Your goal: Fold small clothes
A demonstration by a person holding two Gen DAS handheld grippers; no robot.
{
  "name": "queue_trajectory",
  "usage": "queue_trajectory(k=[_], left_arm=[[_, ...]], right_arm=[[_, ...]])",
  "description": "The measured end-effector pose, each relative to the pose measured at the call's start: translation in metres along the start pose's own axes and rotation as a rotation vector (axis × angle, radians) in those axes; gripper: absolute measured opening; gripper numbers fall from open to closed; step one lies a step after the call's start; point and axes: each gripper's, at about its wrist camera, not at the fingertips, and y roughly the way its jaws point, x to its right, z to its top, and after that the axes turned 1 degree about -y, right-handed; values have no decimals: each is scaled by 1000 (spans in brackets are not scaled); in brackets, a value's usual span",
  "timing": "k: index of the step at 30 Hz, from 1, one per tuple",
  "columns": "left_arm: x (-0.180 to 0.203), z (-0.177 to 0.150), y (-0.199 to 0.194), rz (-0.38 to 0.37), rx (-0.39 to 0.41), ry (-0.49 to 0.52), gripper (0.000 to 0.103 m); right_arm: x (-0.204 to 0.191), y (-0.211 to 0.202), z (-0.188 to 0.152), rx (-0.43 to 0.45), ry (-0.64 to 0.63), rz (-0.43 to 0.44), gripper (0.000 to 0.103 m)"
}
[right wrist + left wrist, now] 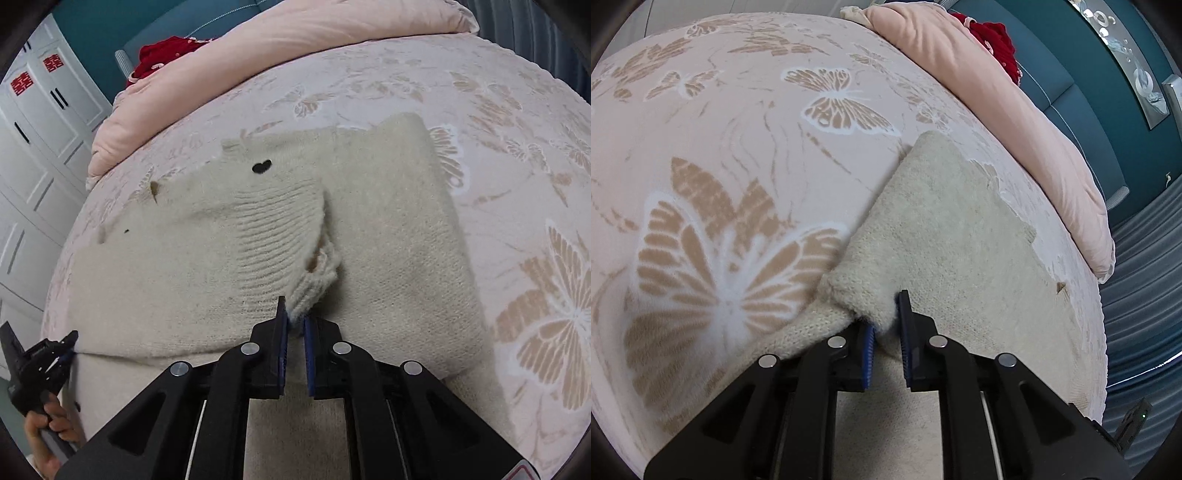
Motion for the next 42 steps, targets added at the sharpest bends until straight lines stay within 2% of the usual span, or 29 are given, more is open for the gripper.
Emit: queue_trajectory(k=[2,3,4,5,6,7,8,9,13,14,15,17,18,20,22,23,24,25,28,31,33,35,39,42], left_arm=[[-3,0,-1,-17,2,-16,12],[-4,0,-2,-29,6,-26,12],[-6,0,-5,-41,15,-46,12],[-8,0,-9,-54,26,-73,12],[-10,1,-13,-61,42,-101,12],[-13,2,-17,-68,61,-131,11],[-14,3,-20,-60,73,-143,10],[-13,5,-20,-45,76,-136,10],[-9,7,-25,17,127,-68,8],[-10,7,-22,21,121,-63,9],[-14,5,-18,22,113,-67,9],[-17,3,-15,16,122,-56,9],[-15,2,-16,24,128,-30,9],[-12,-1,-16,41,141,19,10],[-13,-4,-14,34,161,36,10],[-15,-5,-14,24,170,32,10],[-16,-6,-14,14,178,28,11],[-18,-8,-14,2,188,24,11],[-24,-10,-15,-44,206,5,11],[-35,-11,-15,-112,212,-35,12],[-39,-12,-15,-141,217,-48,12],[-40,-13,-14,-150,224,-46,12],[-39,-15,-12,-148,238,-33,12],[-39,-17,-10,-153,248,-29,12]], right_arm=[[3,-10,5,18,53,55,22],[4,-11,8,27,61,50,37],[5,-9,11,29,64,24,47],[8,-3,14,15,73,7,47],[11,5,16,-8,89,10,42],[13,12,18,-31,103,18,18],[12,16,21,-40,104,18,8],[7,12,26,-20,98,35,8],[-18,-50,36,211,23,192,7],[-16,-50,35,226,9,161,7],[-8,-35,32,178,-6,84,7],[17,14,22,-6,14,-38,7],[26,23,16,-23,26,-20,5],[27,5,16,40,55,-9,9],[21,-21,18,126,92,-93,19],[12,-35,18,187,81,-111,19],[-2,-46,20,230,51,-86,17],[-22,-51,23,231,7,-35,14],[-113,-29,26,100,-222,107,9],[-204,23,14,-64,-411,218,4],[-253,60,4,-117,-504,205,2],[-290,98,3,-171,-540,190,2],[-329,162,5,-234,-519,125,0],[-348,186,12,-211,-515,84,0]])
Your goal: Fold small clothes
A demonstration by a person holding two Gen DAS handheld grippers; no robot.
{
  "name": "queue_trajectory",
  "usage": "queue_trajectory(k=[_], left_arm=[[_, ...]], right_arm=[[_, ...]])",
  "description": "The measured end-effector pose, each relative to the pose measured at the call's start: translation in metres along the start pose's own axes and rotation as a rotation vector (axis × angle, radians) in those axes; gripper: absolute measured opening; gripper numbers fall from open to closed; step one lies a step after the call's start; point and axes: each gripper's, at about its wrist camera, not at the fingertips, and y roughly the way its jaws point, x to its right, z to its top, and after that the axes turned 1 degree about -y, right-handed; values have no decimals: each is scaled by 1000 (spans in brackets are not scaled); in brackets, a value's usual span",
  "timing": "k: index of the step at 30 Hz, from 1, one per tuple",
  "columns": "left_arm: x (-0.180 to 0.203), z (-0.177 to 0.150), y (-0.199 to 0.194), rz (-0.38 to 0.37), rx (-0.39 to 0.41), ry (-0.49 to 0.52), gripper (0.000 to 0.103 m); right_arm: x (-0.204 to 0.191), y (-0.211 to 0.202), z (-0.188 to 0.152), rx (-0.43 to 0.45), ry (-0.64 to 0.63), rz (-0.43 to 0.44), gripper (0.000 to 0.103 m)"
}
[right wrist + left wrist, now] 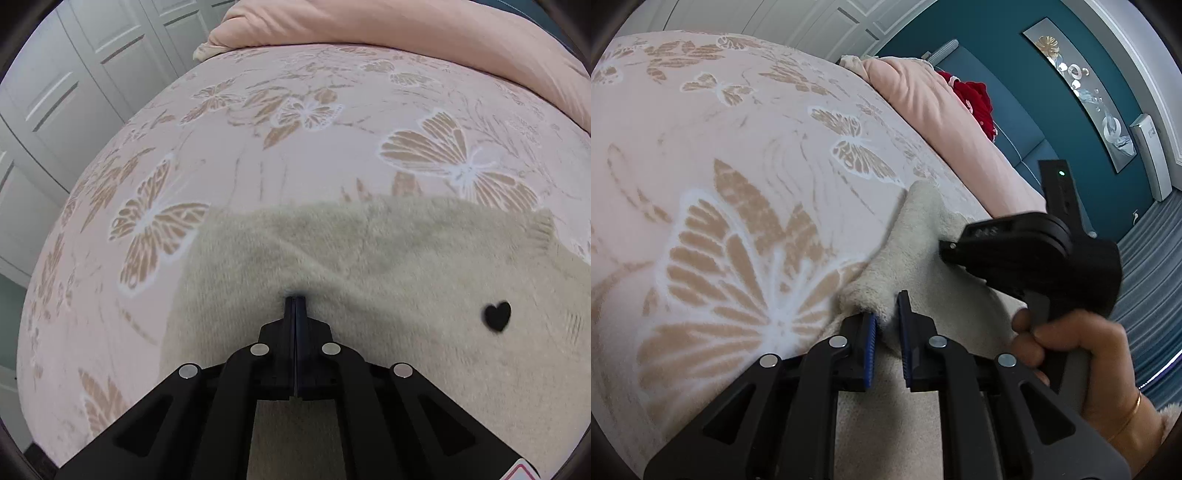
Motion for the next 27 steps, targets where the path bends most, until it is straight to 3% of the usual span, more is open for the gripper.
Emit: queue_trajectory(k=[4,6,8,10,13,15,17,18,19,21,22,23,24,27], left_arm=[[-1,-2,-1,-8,4,0,12],[-2,-3,-1,-9,5,0,12],[-2,-3,-2,-7,4,1,12],[-2,-3,-1,-2,4,4,12],[1,-3,-1,13,3,15,12],[3,-3,-1,24,3,23,12],[5,-3,-1,32,3,28,12],[5,-3,0,36,2,30,12],[5,-3,0,38,2,31,12],[6,-3,0,44,1,35,12],[6,-2,0,46,1,36,12],[7,-2,0,48,1,37,12],[6,-2,1,49,0,37,12],[7,-3,1,54,1,41,12]], right_arm=[[-2,-17,5,34,10,3,0],[16,-55,-15,116,54,65,0],[48,-95,-50,183,101,65,0],[93,-129,-94,212,166,5,0],[163,-175,-158,239,241,-173,3],[207,-199,-187,230,343,-212,11],[244,-213,-207,242,442,-189,14],[257,-215,-211,249,480,-179,21],[266,-215,-213,255,507,-159,36],[277,-202,-211,233,528,-113,50],[280,-192,-210,210,534,-96,47],[281,-183,-207,192,541,-76,37],[280,-179,-205,191,544,-50,8],[266,-212,-199,337,517,-20,7]])
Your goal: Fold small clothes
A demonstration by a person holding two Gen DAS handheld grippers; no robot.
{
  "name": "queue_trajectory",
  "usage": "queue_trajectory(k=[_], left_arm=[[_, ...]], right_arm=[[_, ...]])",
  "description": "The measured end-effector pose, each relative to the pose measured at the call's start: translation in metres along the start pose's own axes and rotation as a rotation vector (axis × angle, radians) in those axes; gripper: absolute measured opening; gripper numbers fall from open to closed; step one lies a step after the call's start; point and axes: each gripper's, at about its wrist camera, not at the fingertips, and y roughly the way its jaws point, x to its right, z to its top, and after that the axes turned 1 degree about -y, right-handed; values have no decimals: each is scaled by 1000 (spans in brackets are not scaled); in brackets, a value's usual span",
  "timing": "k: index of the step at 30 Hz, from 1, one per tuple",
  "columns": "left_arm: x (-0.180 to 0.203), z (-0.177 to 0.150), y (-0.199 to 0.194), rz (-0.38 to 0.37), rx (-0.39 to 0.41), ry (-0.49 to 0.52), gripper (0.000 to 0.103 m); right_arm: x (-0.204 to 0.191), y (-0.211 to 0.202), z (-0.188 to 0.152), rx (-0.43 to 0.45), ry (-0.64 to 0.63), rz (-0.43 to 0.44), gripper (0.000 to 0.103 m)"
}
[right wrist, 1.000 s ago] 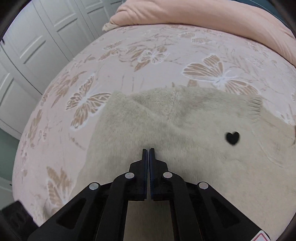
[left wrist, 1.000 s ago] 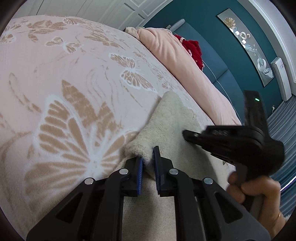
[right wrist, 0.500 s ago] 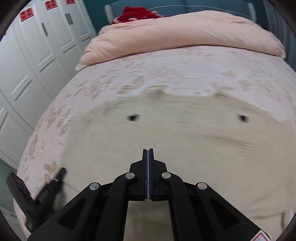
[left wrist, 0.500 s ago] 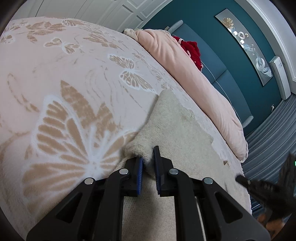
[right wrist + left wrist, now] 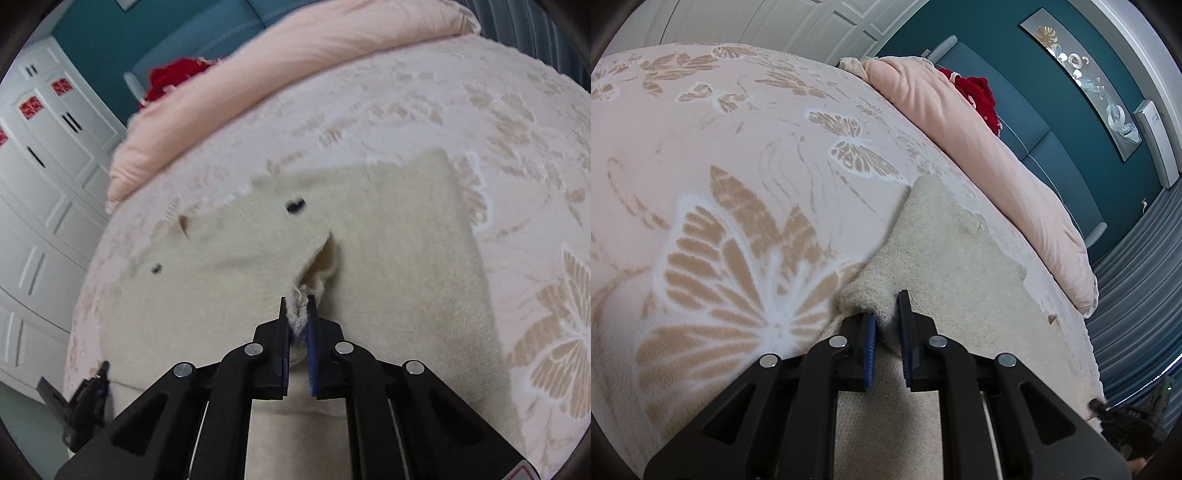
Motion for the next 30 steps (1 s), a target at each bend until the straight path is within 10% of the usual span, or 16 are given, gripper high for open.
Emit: queue_trajectory(k=[2,5,12,14,17,21,25,30], left_arm=[[0,0,1,2,1,2,12],[1,0,1,9,-1,6,12],[23,12,-9,84,-162,103,20],[33,9,-27,123,-296,200,61],[40,-8,-79,185,-387,338,96],[23,-46,-141,328,-448,515,98],[-16,-82,-170,371,-553,457,98],[-17,-95,-188,367,-477,440,98]], right_arm=[[1,-11,0,50,-16,-21,7],[30,41,-17,-123,-14,-127,6],[19,-71,-35,-16,5,-94,24],[23,-105,-62,-34,-34,-147,40],[42,-153,-120,-65,-69,-239,55],[73,-199,-202,-150,-54,-317,60],[91,-220,-250,-206,41,-264,62],[83,-211,-265,-212,59,-228,69]])
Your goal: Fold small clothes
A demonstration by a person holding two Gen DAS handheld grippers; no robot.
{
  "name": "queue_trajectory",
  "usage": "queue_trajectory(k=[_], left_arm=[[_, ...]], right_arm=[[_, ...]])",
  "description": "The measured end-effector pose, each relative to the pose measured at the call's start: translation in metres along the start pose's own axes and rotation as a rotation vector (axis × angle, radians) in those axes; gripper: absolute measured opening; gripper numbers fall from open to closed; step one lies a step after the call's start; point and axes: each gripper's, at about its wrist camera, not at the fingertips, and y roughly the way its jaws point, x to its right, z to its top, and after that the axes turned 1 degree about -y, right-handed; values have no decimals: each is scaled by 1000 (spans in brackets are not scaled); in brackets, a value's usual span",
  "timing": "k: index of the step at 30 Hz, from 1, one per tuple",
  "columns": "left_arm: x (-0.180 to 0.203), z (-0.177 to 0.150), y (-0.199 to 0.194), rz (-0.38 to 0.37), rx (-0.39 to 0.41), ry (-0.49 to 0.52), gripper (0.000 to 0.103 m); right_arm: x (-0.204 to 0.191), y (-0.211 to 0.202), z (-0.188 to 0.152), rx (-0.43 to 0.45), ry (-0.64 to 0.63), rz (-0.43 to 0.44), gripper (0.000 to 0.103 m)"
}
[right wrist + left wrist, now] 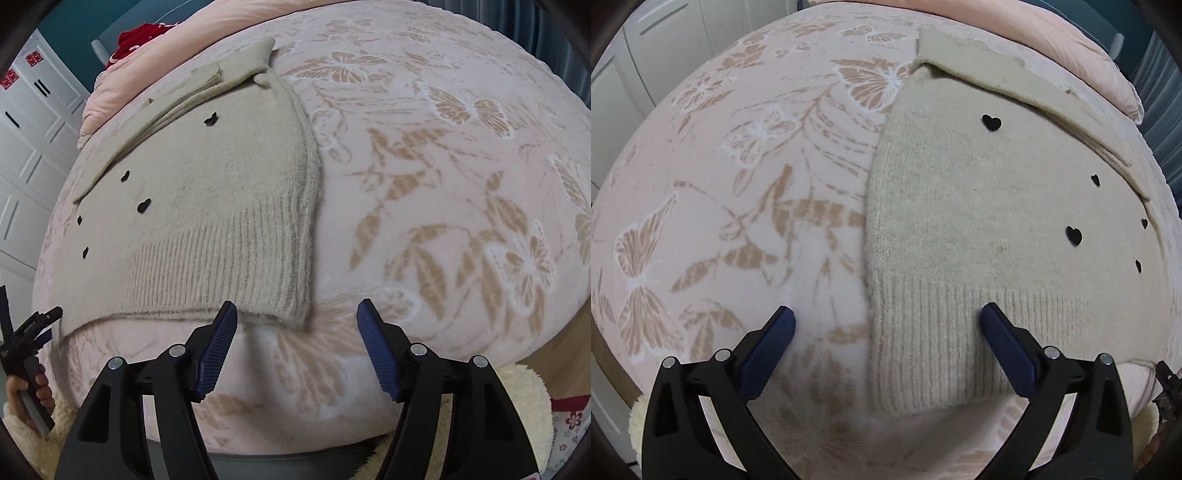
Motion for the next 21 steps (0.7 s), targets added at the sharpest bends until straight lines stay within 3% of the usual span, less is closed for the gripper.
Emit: queue_trajectory(k=[5,9,13,14,15,16,17,18,19,21], left_arm=[[4,7,2,-11,-2,-74,98],[13,12,2,-96,-21,-71,98],[23,16,7,-85,-35,-61,97],[25,17,7,-83,-34,-62,92],[25,19,6,-92,-31,-62,87],[25,21,4,-100,-28,-59,73],[25,22,3,-99,-32,-57,60],[24,24,3,-98,-37,-57,53],[21,26,3,-103,-42,-63,41],[16,28,3,-118,-52,-78,35]], right_arm=[[-14,8,12,21,42,56,74],[-26,14,20,30,42,71,75],[-32,18,23,32,27,62,73],[-32,18,24,34,27,67,70],[-32,16,24,40,27,74,57],[-31,16,25,40,26,75,46],[-30,17,25,34,27,73,43],[-29,17,25,32,29,69,35],[-28,17,25,34,34,69,31],[-25,16,26,34,53,84,30]])
